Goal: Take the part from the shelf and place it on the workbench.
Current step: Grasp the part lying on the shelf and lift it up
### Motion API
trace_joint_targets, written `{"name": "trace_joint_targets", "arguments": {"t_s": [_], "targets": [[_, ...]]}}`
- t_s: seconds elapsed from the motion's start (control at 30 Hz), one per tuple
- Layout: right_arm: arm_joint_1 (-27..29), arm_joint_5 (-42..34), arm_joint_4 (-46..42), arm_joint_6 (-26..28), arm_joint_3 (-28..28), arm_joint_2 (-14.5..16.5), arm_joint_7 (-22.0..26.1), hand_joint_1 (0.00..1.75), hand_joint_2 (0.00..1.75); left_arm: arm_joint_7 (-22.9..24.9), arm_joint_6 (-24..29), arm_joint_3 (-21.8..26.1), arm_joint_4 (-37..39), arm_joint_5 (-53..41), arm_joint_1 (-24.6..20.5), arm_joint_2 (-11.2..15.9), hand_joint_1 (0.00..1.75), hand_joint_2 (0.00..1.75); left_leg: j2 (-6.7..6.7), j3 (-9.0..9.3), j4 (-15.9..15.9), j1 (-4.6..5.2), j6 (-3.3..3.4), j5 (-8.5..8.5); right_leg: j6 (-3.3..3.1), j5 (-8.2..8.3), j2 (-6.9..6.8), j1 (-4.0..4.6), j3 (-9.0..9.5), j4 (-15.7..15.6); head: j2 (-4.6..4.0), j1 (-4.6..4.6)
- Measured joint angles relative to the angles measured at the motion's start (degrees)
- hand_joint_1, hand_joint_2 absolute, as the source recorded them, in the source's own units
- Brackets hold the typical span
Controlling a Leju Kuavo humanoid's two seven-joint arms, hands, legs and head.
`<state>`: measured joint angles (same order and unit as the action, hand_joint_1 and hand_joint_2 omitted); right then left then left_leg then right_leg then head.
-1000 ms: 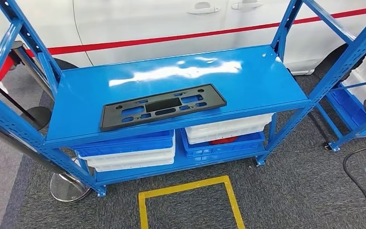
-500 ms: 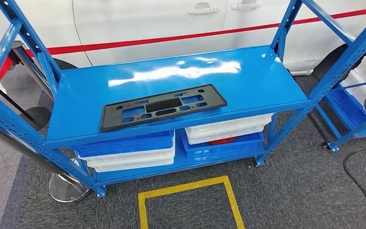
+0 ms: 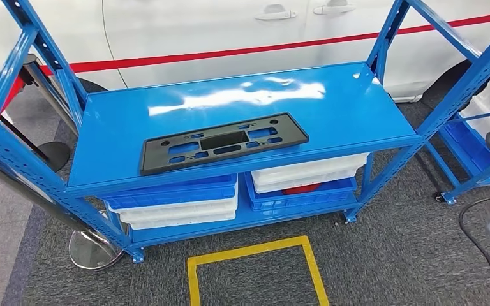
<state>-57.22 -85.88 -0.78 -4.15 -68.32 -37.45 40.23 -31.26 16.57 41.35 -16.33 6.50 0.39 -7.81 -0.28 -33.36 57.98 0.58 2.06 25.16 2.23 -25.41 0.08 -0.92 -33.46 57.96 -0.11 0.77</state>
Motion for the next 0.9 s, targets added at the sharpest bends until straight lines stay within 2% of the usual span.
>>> {"name": "trace_joint_targets", "arguments": {"t_s": [0.07, 0.1, 0.17, 0.23, 0.27, 0.3, 0.33, 0.4, 0.43, 0.47, 0.57, 0.63, 0.67, 0.73, 0.77, 0.8, 0.83, 0.9], "targets": [[0.0, 0.0, 0.0, 0.0, 0.0, 0.0, 0.0, 0.0, 1.75, 0.0, 0.0, 0.0, 0.0, 0.0, 0.0, 0.0, 0.0, 0.0, 0.0, -0.07, 0.2, -0.03, -0.53, 0.26, -0.67, 0.17, 0.01, -0.2, -0.08, -0.1, 0.0, 0.02], [0.0, 0.0, 0.0, 0.0, 0.0, 0.0, 0.0, 0.0, 1.75, 0.0, 0.0, 0.0, 0.0, 0.0, 0.0, 0.0, 0.0, 0.0, 0.02, -0.42, 1.1, -0.06, -0.87, 0.98, -1.06, 0.24, -0.04, -0.32, -0.06, -0.2, 0.0, 0.05], [-0.1, 0.0, 0.0, 0.0, 0.0, 0.0, 0.0, 0.0, 1.75, 0.0, 0.0, 0.0, 0.0, 0.0, 0.1, 0.0, 0.0, 0.0, 0.04, -2.73, 6.4, -0.22, -1.48, 4.25, -1.67, 0.33, -0.16, -0.45, -0.04, -0.4, 0.0, 0.11], [0.0, 0.0, 0.0, 0.0, 0.0, 0.0, 0.0, 0.0, 1.75, 0.0, 0.0, 0.0, 0.0, 0.0, 0.1, 0.0, 0.0, 0.0, 0.06, -6.45, 14.4, -0.36, -1.76, 7.87, -1.88, 0.32, -0.19, -0.37, -0.16, -0.3, 0.0, 0.14], [0.0, 0.0, 0.0, 0.0, 0.0, 0.0, 0.0, 0.0, 1.75, 0.0, 0.0, 0.0, 0.0, 0.0, 0.1, 0.0, 0.0, 0.0, 0.07, -7.63, 16.9, -0.39, -1.79, 8.47, -1.9, 0.31, -0.18, -0.33, -0.19, -0.3, 0.0, 0.15], [0.0, 0.0, 0.0, 0.0, 0.0, 0.0, 0.0, 0.0, 1.75, 0.0, 0.0, 0.0, 0.0, 0.0, 0.1, 0.0, 0.0, 0.0, 0.07, -7.8, 17.1, -0.4, -1.74, 7.92, -1.9, 0.3, -0.18, -0.3, -0.2, -0.2, 0.0, 0.15], [0.0, 0.0, 0.0, 0.0, 0.0, 0.1, 0.0, 0.0, 1.75, 0.0, 0.0, 0.0, 0.0, 0.0, 0.1, 0.0, 0.0, 0.0, 0.07, -6.76, 14.9, -0.4, -1.59, 6.28, -1.9, 0.26, -0.18, -0.28, -0.16, -0.2, 0.0, 0.15], [0.5, 0.1, -0.3, 0.2, 0.1, 0.7, 0.0, 0.0, 1.75, 0.0, 0.0, 0.0, 0.0, 0.0, 0.1, 0.0, 0.0, 0.0, 0.05, -2.67, 6.5, -0.34, -1.09, 2.34, -1.79, 0.16, -0.14, -0.19, -0.02, -0.1, 0.0, 0.12], [1.0, 0.1, -0.7, 0.5, 0.2, 1.1, 0.0, 0.0, 1.75, 0.0, 0.0, 0.0, 0.0, 0.0, 0.1, 0.0, 0.0, 0.0, 0.04, -1.01, 2.9, -0.26, -0.86, 1.11, -1.64, 0.12, -0.07, -0.11, 0.02, -0.1, 0.0, 0.1], [1.7, 0.3, -1.4, 0.7, 0.5, 1.8, -0.1, 0.0, 1.75, 0.0, 0.0, 0.0, 0.0, 0.0, 0.1, 0.0, 0.0, 0.0, 0.03, -0.08, 0.8, -0.18, -0.68, 0.59, -1.41, 0.12, 0.0, -0.02, 0.03, -0.1, 0.0, 0.08], [4.4, 1.4, -4.1, 1.1, 1.9, 3.7, -0.6, 0.0, 1.75, 0.0, 0.0, 0.3, 0.0, 0.0, 0.0, 0.0, 0.0, 0.0, 0.04, 0.36, -0.4, -0.05, 0.04, 0.24, -0.34, 0.23, 0.09, -0.17, 0.0, -0.3, 0.0, 0.11], [5.9, 3.0, -6.2, 1.0, 3.2, 4.6, -0.7, 0.0, 1.75, -0.1, 0.0, 0.4, 0.0, 0.0, -0.1, 0.0, 0.0, 0.0, 0.02, 0.8, -1.3, -0.19, 0.74, -0.42, 0.21, -1.1, 0.05, -0.36, -0.64, 1.3, -0.01, -0.01], [6.6, 4.1, -7.3, 1.0, 4.0, 5.0, -0.7, 0.0, 1.75, -0.1, 0.0, 0.5, 0.0, 0.0, -0.1, 0.0, 0.0, 0.0, 0.0, 0.91, -1.7, -0.3, 0.96, -0.7, 0.4, -2.61, 0.02, -0.43, -1.7, 3.7, -0.01, -0.1], [8.2, 6.3, -9.6, 1.0, 5.7, 6.0, -0.8, 0.0, 1.75, 0.0, 0.0, 0.7, 0.0, -0.2, -0.1, -0.1, 0.0, 0.0, -0.06, 0.88, -1.7, -0.25, 1.12, -0.82, 0.76, -6.2, 0.0, -0.45, -5.17, 11.1, 0.0, -0.24], [9.3, 7.4, -10.8, 1.0, 6.5, 6.7, -0.9, 0.0, 1.75, 0.0, 0.0, 0.8, 0.0, -0.2, 0.0, -0.1, 0.0, 0.0, -0.1, 0.85, -1.7, -0.25, 1.1, -0.8, 0.92, -7.16, -0.02, -0.47, -6.71, 14.1, 0.0, -0.25], [10.4, 8.7, -12.1, 0.9, 7.4, 7.3, -0.9, 0.0, 1.75, 0.0, 0.0, 0.9, 0.0, -0.3, 0.0, -0.1, 0.0, 0.0, -0.13, 0.84, -1.6, -0.25, 1.06, -0.75, 1.01, -7.08, -0.04, -0.52, -7.47, 15.5, 0.0, -0.26], [11.4, 9.9, -13.3, 0.9, 8.2, 7.9, -0.9, 0.0, 1.75, 0.0, 0.0, 0.9, 0.0, -0.4, 0.0, -0.2, 0.0, 0.0, -0.16, 0.85, -1.5, -0.25, 0.98, -0.65, 1.04, -5.78, -0.06, -0.59, -7.03, 14.3, 0.0, -0.26], [12.9, 12.3, -15.9, 0.9, 10.0, 9.0, -0.9, 0.0, 1.75, 0.0, 0.0, 1.0, 0.0, -0.5, 0.0, -0.2, 0.0, 0.0, -0.17, 0.89, -1.0, -0.25, 0.6, -0.28, 0.93, -1.81, -0.14, -0.76, -3.52, 6.9, 0.0, -0.27]]}}
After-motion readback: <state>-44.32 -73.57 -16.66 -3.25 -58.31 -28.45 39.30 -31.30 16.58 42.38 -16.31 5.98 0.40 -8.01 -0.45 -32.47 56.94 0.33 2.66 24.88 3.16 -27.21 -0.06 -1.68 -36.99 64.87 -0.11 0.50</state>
